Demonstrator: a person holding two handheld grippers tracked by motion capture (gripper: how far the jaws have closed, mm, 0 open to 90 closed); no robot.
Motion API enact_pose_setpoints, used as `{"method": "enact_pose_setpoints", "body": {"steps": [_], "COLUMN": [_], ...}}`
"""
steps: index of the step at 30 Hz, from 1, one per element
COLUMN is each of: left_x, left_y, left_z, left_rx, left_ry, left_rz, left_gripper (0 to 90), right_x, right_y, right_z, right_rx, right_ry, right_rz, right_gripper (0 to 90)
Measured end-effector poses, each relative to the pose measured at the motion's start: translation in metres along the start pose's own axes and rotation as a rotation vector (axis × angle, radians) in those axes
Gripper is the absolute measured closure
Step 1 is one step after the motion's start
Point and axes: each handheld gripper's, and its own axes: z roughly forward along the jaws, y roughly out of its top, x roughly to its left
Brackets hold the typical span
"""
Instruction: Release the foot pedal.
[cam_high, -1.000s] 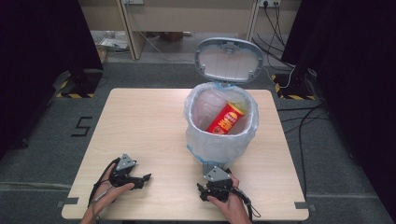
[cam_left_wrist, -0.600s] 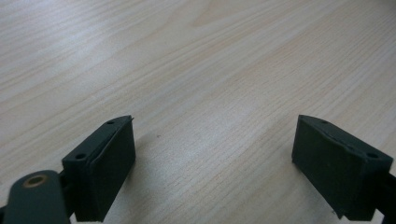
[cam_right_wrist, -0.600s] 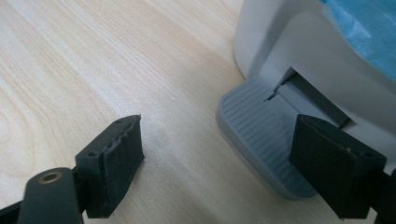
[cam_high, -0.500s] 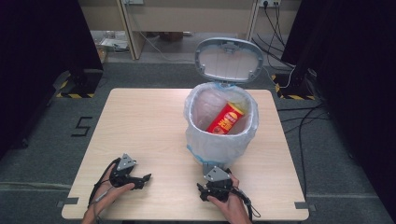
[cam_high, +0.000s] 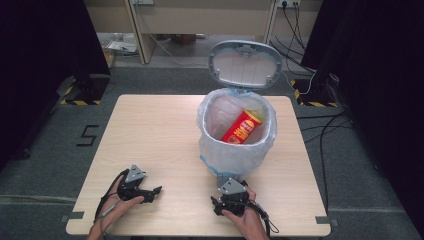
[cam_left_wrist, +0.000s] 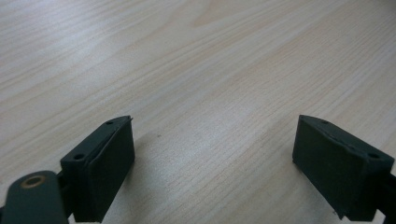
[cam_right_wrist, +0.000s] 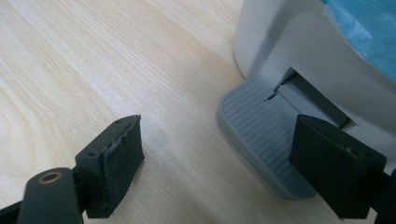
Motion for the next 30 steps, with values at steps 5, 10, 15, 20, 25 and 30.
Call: {"method": "enact_pose_setpoints", "body": {"steps": [5, 10, 15, 20, 25, 30], "left_x": [0.0001, 0.0002, 0.0002, 0.0004, 0.0004, 0.0004], "left_y": [0.0, 0.0, 0.0, 0.0, 0.0, 0.0], "left_z": [0.0, 0.0, 0.0, -0.0002, -0.0003, -0.0001], "left_rx": [-0.001, -0.001, -0.001, 0.001, 0.001, -0.001], "left_ry": [-0.002, -0.002, -0.002, -0.003, -0.004, -0.004], "left_rz": [-0.001, -0.001, -0.001, -0.002, -0.002, -0.003], "left_gripper": [12.0, 12.0, 12.0, 12.1, 12.0, 12.0], "right_x": [0.0002, 0.0002, 0.0001, -0.0001, -0.0015, -0.002], "right_y": [0.0004, 0.0002, 0.0001, 0.0006, 0.0023, 0.0022], "right_z": [-0.0001, -0.0002, -0.0007, -0.0015, -0.0041, -0.0045], "right_rx": [0.004, 0.003, 0.002, 0.003, -0.006, -0.006], "right_ry": [-0.001, -0.002, 0.0, 0.0, 0.004, 0.006], "right_rz": [0.001, 0.0, -0.001, 0.001, 0.005, 0.003], "right_gripper": [17.0, 17.1, 17.1, 17.1, 17.3, 17.4]}}
